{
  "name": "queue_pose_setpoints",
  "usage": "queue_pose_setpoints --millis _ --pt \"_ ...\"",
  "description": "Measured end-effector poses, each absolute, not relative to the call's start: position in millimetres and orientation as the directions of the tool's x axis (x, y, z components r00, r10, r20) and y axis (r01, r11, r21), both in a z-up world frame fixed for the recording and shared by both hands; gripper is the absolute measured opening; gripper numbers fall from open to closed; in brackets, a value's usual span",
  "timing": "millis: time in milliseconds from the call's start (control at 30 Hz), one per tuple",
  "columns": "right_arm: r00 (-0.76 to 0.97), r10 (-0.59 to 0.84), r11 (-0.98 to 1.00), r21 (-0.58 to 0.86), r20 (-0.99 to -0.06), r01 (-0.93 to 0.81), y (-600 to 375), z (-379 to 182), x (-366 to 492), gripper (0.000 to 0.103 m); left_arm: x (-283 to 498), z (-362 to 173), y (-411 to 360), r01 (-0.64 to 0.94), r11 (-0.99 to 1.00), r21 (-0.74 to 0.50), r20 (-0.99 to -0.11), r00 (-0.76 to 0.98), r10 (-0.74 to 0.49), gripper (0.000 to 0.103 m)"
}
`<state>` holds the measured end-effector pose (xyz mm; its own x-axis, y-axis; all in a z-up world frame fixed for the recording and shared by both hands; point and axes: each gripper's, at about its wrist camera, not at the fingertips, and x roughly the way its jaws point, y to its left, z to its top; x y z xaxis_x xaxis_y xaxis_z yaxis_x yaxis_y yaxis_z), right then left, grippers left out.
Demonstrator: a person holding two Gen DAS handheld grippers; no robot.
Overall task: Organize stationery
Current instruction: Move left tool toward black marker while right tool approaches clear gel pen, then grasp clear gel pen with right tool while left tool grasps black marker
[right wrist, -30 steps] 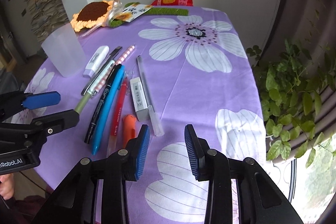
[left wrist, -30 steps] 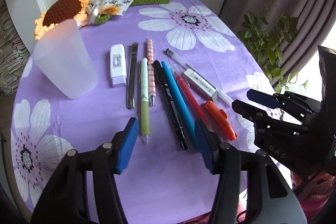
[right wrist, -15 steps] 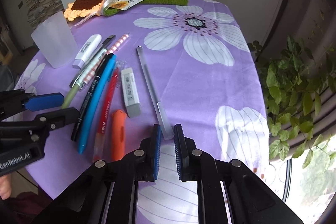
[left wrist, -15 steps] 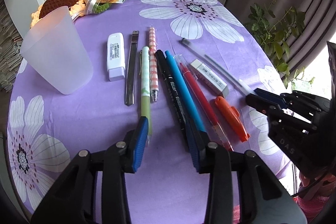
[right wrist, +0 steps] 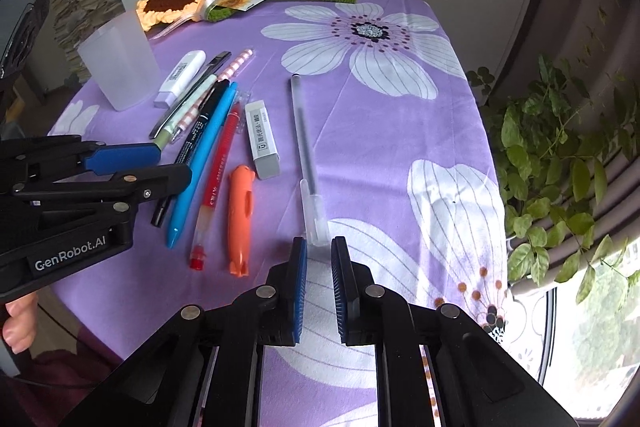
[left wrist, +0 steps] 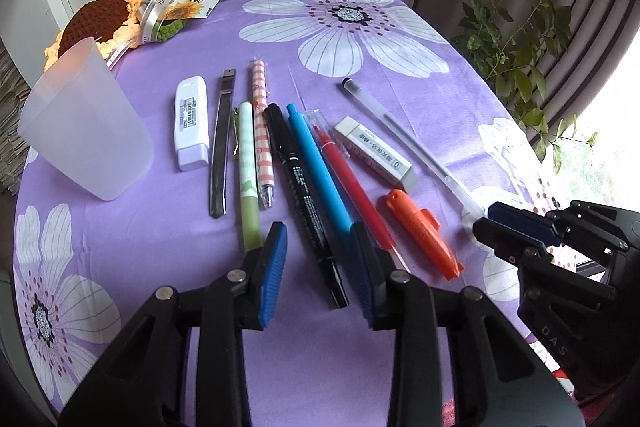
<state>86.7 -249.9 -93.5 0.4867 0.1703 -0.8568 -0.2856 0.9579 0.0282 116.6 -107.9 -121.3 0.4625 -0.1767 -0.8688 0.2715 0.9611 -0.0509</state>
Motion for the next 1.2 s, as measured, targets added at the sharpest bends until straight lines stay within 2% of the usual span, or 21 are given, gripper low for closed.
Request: queue_pose_setpoints --millis 67,300,533,700,933,1133,1200 --pt "0.487 0.167 0.96 0.03 -0.857 -0.278 -251.7 -93.1 85.8 0.014 116.7 -121.7 -104.7 0.273 0.959 -0.071 -0.871 0.451 -0.193 0.012" --pt "0.489 0.175 0.957 0.032 -0.854 -0.287 -252.0 -89.6 82.6 0.013 106.3 -128.1 -83.4 0.265 0.959 -0.1 -0.891 0.405 -0.204 0.008" --pt "0.501 0.186 0.95 0.026 -0.845 -0.31 -248.6 -86.3 81.3 0.014 101.3 -123.5 -76.0 0.248 0.966 -0.066 -0.893 0.417 -0.168 0.008" --pt "0.532 0.201 0.94 0.009 -0.822 -0.342 -246.0 -70.7 93.7 0.014 111.0 -120.5 -87.8 0.261 0.965 -0.025 -0.886 0.442 -0.143 0.021" --pt "0.508 0.201 0.927 -0.004 -0.837 -0.375 -235.0 -72.0 127.7 0.014 122.3 -127.3 -91.6 0.251 0.968 -0.006 -0.897 0.426 -0.116 0.022" --pt "0.473 0.214 0.917 0.009 -0.855 -0.399 -223.1 -77.4 161.4 0.014 128.5 -126.5 -90.5 0.252 0.967 -0.023 -0.896 0.423 -0.131 0.021" --pt "0.457 0.219 0.914 0.017 -0.862 -0.405 -218.6 -81.1 172.6 0.014 132.3 -126.1 -90.1 0.256 0.966 -0.038 -0.893 0.424 -0.147 0.012"
